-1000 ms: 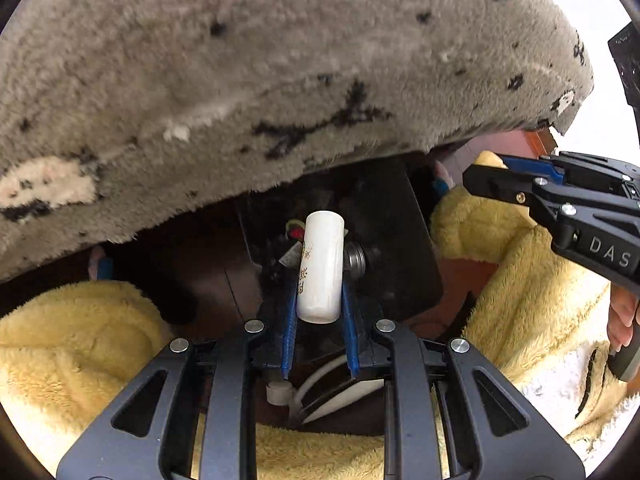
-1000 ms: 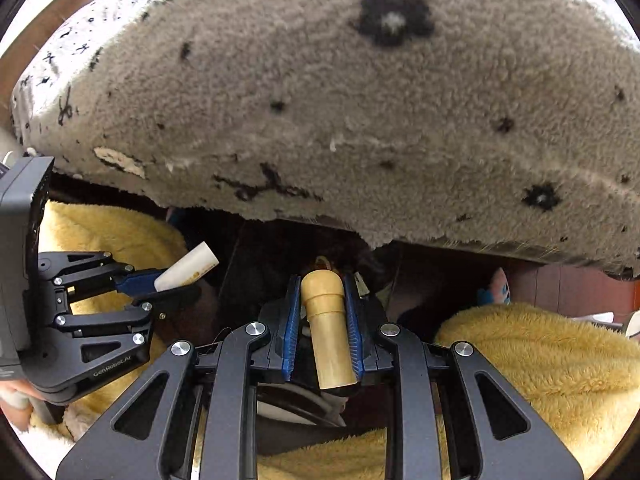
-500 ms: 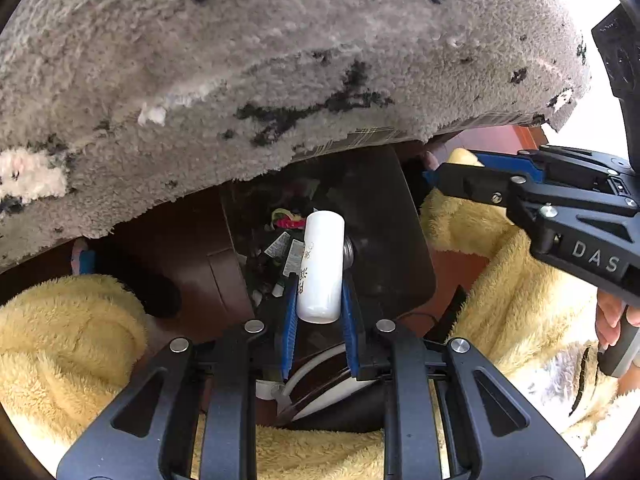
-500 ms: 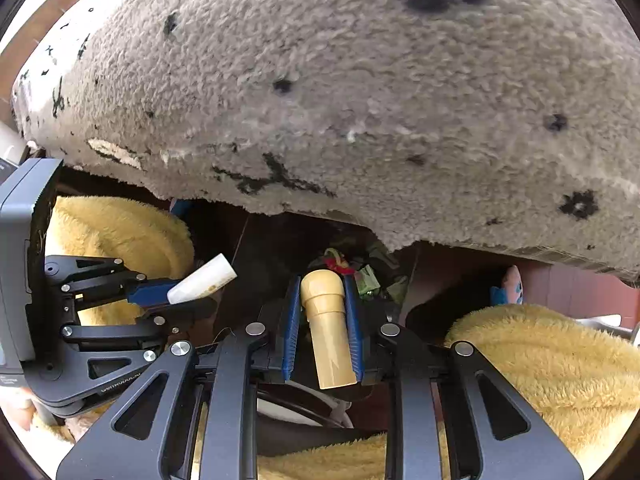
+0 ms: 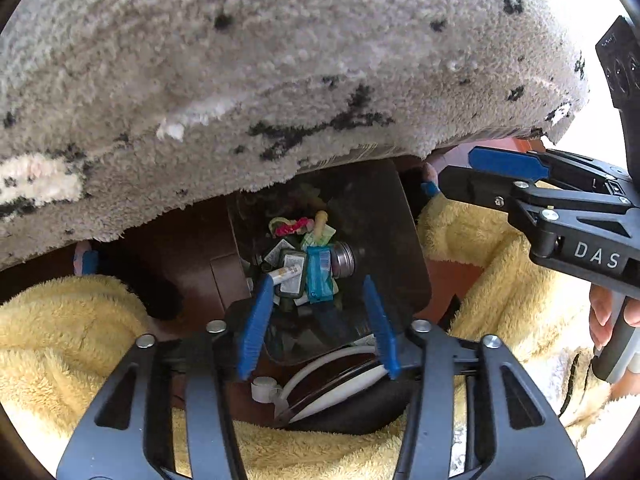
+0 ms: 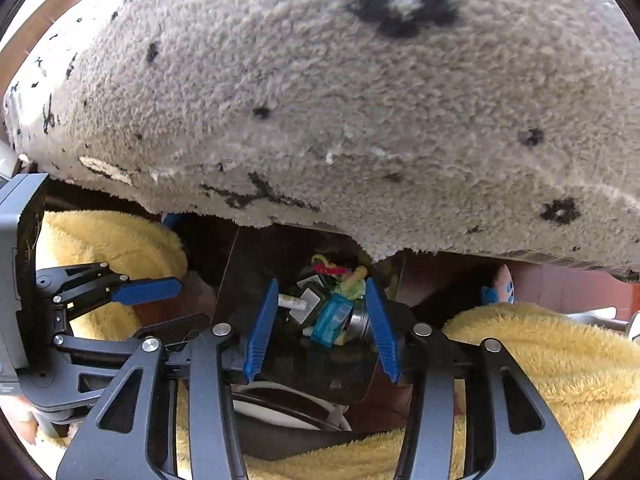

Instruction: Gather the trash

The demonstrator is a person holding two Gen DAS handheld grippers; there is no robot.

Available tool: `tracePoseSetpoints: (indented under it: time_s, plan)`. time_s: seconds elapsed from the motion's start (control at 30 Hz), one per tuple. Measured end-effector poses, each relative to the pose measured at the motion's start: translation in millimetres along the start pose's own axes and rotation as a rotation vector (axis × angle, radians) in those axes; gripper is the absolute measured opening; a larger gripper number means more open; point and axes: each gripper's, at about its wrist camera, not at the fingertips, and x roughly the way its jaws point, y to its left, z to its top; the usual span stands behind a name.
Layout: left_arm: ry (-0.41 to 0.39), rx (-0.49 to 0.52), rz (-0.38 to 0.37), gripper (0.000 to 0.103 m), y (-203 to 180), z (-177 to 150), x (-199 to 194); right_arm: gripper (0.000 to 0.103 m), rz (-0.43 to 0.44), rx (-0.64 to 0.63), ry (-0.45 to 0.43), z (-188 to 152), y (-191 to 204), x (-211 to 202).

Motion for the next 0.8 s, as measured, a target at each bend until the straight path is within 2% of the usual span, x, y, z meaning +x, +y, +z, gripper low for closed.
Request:
tracePoseSetpoints:
  time_s: [0.07,0.1,0.27,0.33,0.4,0.63,0.8]
  plan:
    - [-0.023,-0.005,-0.001,0.058,1,1,-8,0.058,-0.019,0.014,-0.022,1,-5,-8]
    - [-0.040,-0.008,-0.003,0.061,1,2,-12,0.066,-0.033,0.021,-0.040,2,-8,-13]
    - [-0.151,0.008,0.037,0.078,1,15,-45,0.080,-0.108,0.043,-0.126,4,-18,-42]
    - [-0.206,0.023,0.056,0.083,0,23,-62,0.092,-0.138,0.048,-0.162,7,-22,-56]
    - [-0.259,0.033,0.077,0.088,1,30,-79,0.098,-0.166,0.057,-0.209,11,-27,-73]
    - [-0.486,0.047,0.143,0.088,1,61,-147,0.100,-0.234,0.057,-0.379,31,-33,-130]
    - [-0.597,0.069,0.175,0.095,1,80,-189,0.100,-0.254,0.049,-0.510,52,-34,-175]
